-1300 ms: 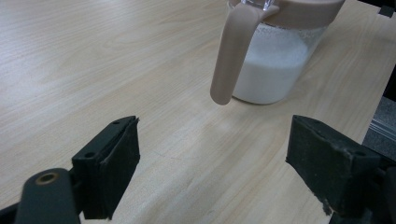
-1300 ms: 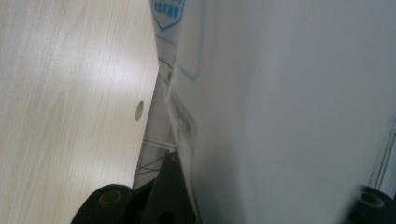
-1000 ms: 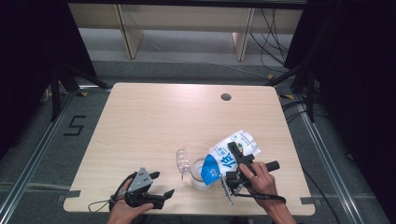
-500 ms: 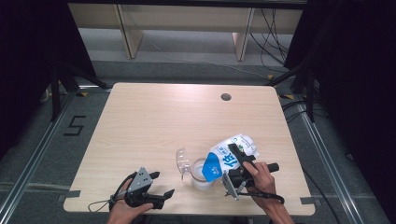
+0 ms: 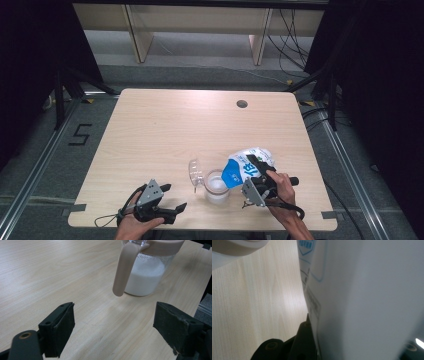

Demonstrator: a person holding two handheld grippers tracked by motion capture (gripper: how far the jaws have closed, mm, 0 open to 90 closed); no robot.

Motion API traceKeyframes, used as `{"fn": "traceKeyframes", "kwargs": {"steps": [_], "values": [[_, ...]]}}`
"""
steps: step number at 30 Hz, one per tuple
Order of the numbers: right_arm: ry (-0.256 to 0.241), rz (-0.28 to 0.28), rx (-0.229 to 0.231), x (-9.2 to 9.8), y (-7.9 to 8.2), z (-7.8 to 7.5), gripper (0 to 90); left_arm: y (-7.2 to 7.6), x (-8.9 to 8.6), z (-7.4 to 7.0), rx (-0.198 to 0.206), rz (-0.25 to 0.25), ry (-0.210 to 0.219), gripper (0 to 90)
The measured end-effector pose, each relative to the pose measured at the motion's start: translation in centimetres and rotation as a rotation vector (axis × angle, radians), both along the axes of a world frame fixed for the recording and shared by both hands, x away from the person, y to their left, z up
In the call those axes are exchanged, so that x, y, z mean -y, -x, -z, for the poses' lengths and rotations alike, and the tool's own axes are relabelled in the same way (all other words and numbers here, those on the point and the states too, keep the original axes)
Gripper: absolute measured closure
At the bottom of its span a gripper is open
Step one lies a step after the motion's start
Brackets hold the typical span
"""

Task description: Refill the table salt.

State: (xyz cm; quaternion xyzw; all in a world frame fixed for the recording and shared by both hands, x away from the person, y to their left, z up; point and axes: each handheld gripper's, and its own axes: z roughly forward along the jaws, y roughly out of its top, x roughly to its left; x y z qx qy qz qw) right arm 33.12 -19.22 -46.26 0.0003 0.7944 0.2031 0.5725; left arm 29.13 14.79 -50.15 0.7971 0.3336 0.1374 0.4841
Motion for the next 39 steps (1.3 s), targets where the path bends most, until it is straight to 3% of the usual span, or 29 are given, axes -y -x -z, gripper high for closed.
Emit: {"fn": "traceKeyframes", "kwargs": {"steps": [1,4,10,11,16,22,28,32,39], "values": [[-0.014,-0.016,-0.017,0.1,-0.2,0.0,81.8,0.0,-0.1,0.0,0.001,0.005,-0.010,16.6],[-0.042,0.011,-0.029,0.4,-0.2,0.0,82.1,0.0,-0.1,0.0,0.001,0.004,-0.009,16.6],[-0.056,0.004,-0.047,0.7,-0.5,-0.3,82.6,0.0,0.0,0.0,-0.003,-0.004,0.002,16.6],[-0.102,0.025,-0.073,0.8,-0.3,-0.2,82.8,0.0,0.0,0.0,-0.003,-0.005,0.002,16.6],[-0.174,0.027,-0.122,1.4,-0.6,-0.4,83.4,0.0,0.0,0.0,-0.003,-0.004,0.002,16.6],[-0.218,0.028,-0.150,2.2,-1.1,-0.4,83.9,0.0,0.1,0.0,-0.003,-0.005,0.003,16.6],[-0.312,0.038,-0.202,3.0,-1.6,-0.4,85.6,0.0,0.1,0.0,-0.003,-0.005,0.004,16.6],[-0.321,0.046,-0.200,3.5,-1.8,-0.4,86.8,0.0,0.1,0.0,-0.004,-0.005,0.002,16.6],[-0.439,0.057,-0.254,4.5,-2.3,-0.3,87.4,0.0,0.0,0.0,-0.002,0.000,-0.008,16.6]]}}
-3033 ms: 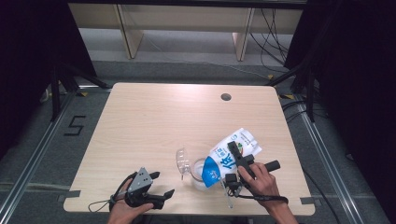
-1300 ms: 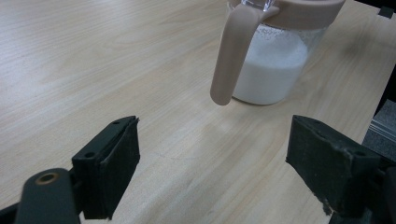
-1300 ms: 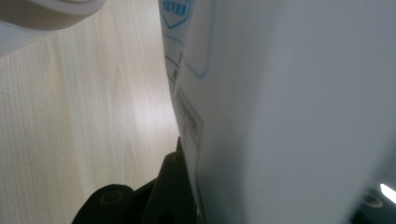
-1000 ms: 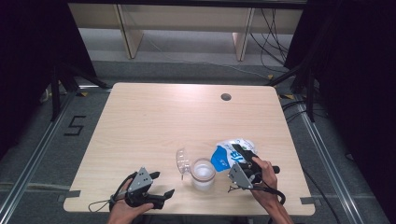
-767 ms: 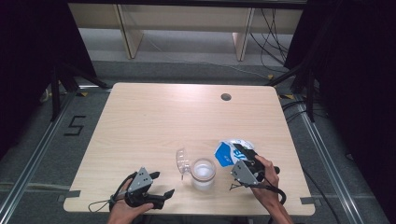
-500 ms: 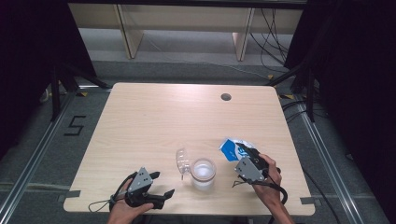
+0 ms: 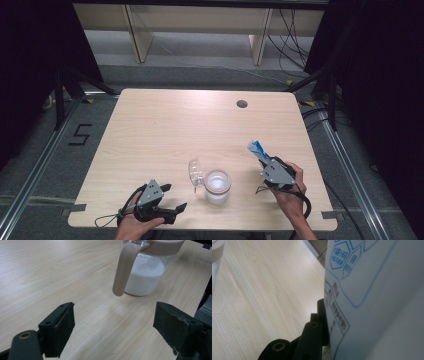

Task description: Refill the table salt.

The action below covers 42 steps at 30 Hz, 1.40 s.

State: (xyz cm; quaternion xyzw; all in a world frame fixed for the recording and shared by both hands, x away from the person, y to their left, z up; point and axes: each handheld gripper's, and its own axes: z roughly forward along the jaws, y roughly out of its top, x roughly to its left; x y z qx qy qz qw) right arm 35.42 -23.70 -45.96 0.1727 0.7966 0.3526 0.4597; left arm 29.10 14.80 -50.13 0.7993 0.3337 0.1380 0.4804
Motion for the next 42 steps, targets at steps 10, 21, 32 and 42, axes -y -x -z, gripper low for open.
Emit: {"fn": "traceKeyframes", "kwargs": {"steps": [10,21,32,42], "values": [[-0.148,0.048,-0.066,1.8,-1.1,0.6,87.8,0.0,0.1,0.0,-0.002,-0.005,0.011,16.6],[-0.253,0.088,-0.109,3.7,-2.2,1.4,88.2,-0.1,0.0,0.1,0.000,0.007,0.005,16.6],[-0.374,0.103,-0.150,4.8,-2.7,2.1,88.5,-0.1,0.0,0.1,-0.002,0.005,0.005,16.6],[-0.395,0.105,-0.177,5.2,-2.9,2.5,88.7,0.0,0.1,0.1,-0.015,-0.013,0.027,16.6]]}}
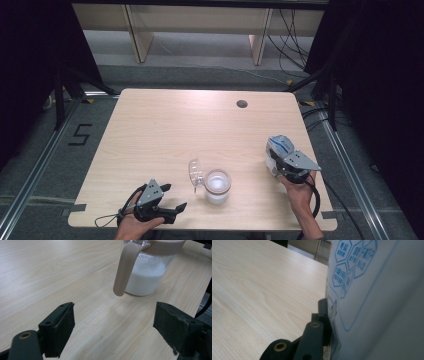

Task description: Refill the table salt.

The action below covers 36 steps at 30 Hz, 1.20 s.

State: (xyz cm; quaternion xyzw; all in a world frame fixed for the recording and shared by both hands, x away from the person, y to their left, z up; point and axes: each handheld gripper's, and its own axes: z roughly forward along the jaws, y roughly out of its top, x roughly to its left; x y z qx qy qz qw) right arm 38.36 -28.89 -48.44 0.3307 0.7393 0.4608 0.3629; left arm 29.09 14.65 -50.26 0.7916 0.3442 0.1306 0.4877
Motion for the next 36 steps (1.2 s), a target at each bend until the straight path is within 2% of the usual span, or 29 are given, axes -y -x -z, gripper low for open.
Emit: {"fn": "traceKeyframes", "kwargs": {"steps": [3,4,6,7,8,10,12,13,15,17,20,21,24,25,27,28,29,31,32,33,36], "values": [[-0.003,0.012,-0.002,0.2,-0.1,0.2,88.7,0.0,0.0,0.0,0.001,0.000,0.000,16.6],[-0.012,0.001,-0.027,0.2,0.0,0.3,88.6,0.0,0.0,0.0,0.001,0.000,0.000,16.6],[-0.021,0.017,-0.004,0.4,-0.1,0.4,88.6,0.0,0.0,0.0,0.001,0.000,0.000,16.6],[-0.018,0.015,-0.015,0.5,-0.1,0.4,88.6,0.0,0.0,0.0,0.000,0.000,0.001,16.6],[-0.038,0.015,-0.034,0.4,0.0,0.4,88.5,0.0,0.0,0.0,0.001,0.001,0.000,16.6],[-0.023,0.014,-0.013,0.5,-0.1,0.4,88.1,0.0,0.0,0.0,0.001,0.000,0.000,16.6],[-0.031,0.020,-0.019,0.6,-0.1,0.4,85.4,0.0,0.0,0.0,0.000,0.000,0.000,16.6],[-0.041,0.018,-0.043,0.6,-0.1,0.4,84.2,0.0,0.0,0.0,0.001,0.000,0.000,16.6],[-0.051,0.025,-0.027,0.8,-0.1,0.4,81.2,0.0,0.0,0.0,0.001,0.000,0.001,16.6],[-0.056,0.031,-0.027,0.9,0.0,0.4,79.0,0.0,-0.1,0.0,0.001,0.005,-0.011,16.6],[-0.066,0.047,-0.023,0.9,0.1,0.4,73.8,0.0,0.0,0.0,0.001,0.000,0.001,16.6],[-0.054,0.037,-0.028,1.1,0.1,0.3,73.2,0.0,0.0,0.0,0.001,0.000,0.000,16.6],[-0.076,0.045,-0.026,1.0,0.3,0.3,68.3,0.0,0.0,0.0,0.001,0.004,-0.008,16.6],[-0.085,0.050,-0.043,1.0,0.4,0.3,66.3,0.0,-0.1,0.0,0.001,0.004,-0.008,16.6],[-0.097,0.063,-0.036,1.1,0.4,0.4,62.2,0.0,-0.1,0.0,0.002,0.004,-0.008,16.6],[-0.087,0.064,-0.038,1.2,0.4,0.3,59.2,0.0,0.0,-0.1,0.002,0.001,-0.010,16.6],[-0.095,0.068,-0.055,1.2,0.6,0.3,58.4,0.0,0.0,0.0,0.002,0.004,-0.007,16.6],[-0.096,0.066,-0.042,1.2,0.7,0.2,54.5,0.0,0.0,-0.1,0.002,0.001,-0.010,16.6],[-0.097,0.072,-0.035,1.2,0.8,0.1,52.6,-0.1,-0.1,-0.1,0.016,0.012,-0.021,16.6],[-0.108,0.066,-0.067,1.2,1.0,0.0,52.1,-0.1,-0.1,-0.1,0.015,0.013,-0.019,16.6],[-0.118,0.076,-0.061,1.1,1.2,-0.2,47.6,-0.1,-0.1,-0.1,0.016,0.017,-0.021,16.6]]}}
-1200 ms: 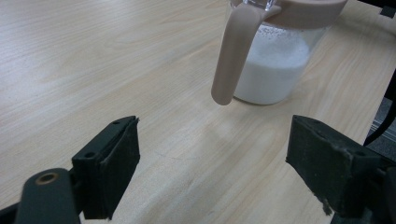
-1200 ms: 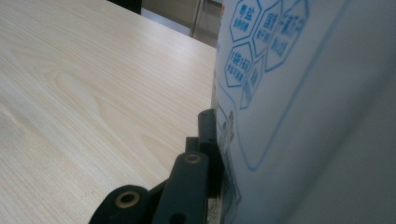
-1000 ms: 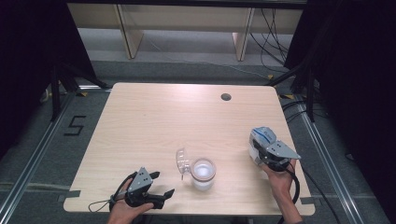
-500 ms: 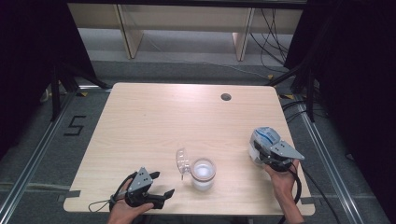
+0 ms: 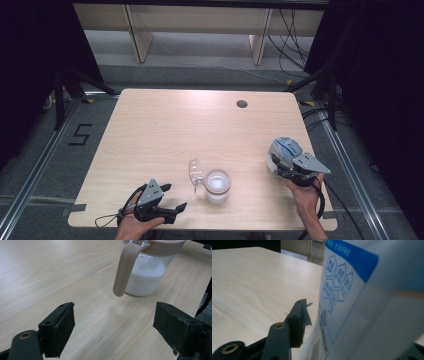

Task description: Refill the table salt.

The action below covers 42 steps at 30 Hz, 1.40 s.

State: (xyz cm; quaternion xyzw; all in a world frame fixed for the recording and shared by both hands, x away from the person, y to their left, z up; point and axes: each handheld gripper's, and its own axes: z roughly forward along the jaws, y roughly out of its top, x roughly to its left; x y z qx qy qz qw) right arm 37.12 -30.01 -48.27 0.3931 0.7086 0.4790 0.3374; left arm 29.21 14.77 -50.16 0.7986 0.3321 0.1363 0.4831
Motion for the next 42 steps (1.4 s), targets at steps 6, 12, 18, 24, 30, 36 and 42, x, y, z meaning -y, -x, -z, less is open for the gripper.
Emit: {"fn": "traceKeyframes", "kwargs": {"steps": [6,12,18,24,30,36,42], "values": [[-0.030,0.027,-0.019,0.3,0.4,-0.3,32.4,0.0,0.0,0.0,0.000,-0.007,-0.001,16.6],[-0.036,0.054,-0.053,0.6,1.8,-0.5,23.4,0.0,0.0,0.0,0.003,-0.007,0.006,16.7],[-0.013,0.062,-0.075,1.1,3.5,-0.7,23.6,0.1,0.0,-0.1,-0.001,-0.021,0.003,16.9],[0.033,0.046,-0.138,0.4,5.0,-0.4,22.8,0.0,-0.1,-0.1,-0.002,-0.027,0.011,17.2],[0.033,0.030,-0.154,0.4,6.1,-0.3,23.0,0.0,-0.2,-0.1,-0.012,-0.030,0.032,17.2],[0.026,0.019,-0.162,0.3,7.1,-0.4,23.2,-0.1,-0.3,-0.2,-0.012,-0.033,0.048,17.8],[0.025,-0.003,-0.179,0.3,8.4,-0.3,23.3,-0.1,-0.3,-0.5,-0.012,-0.041,0.062,18.4]]}}
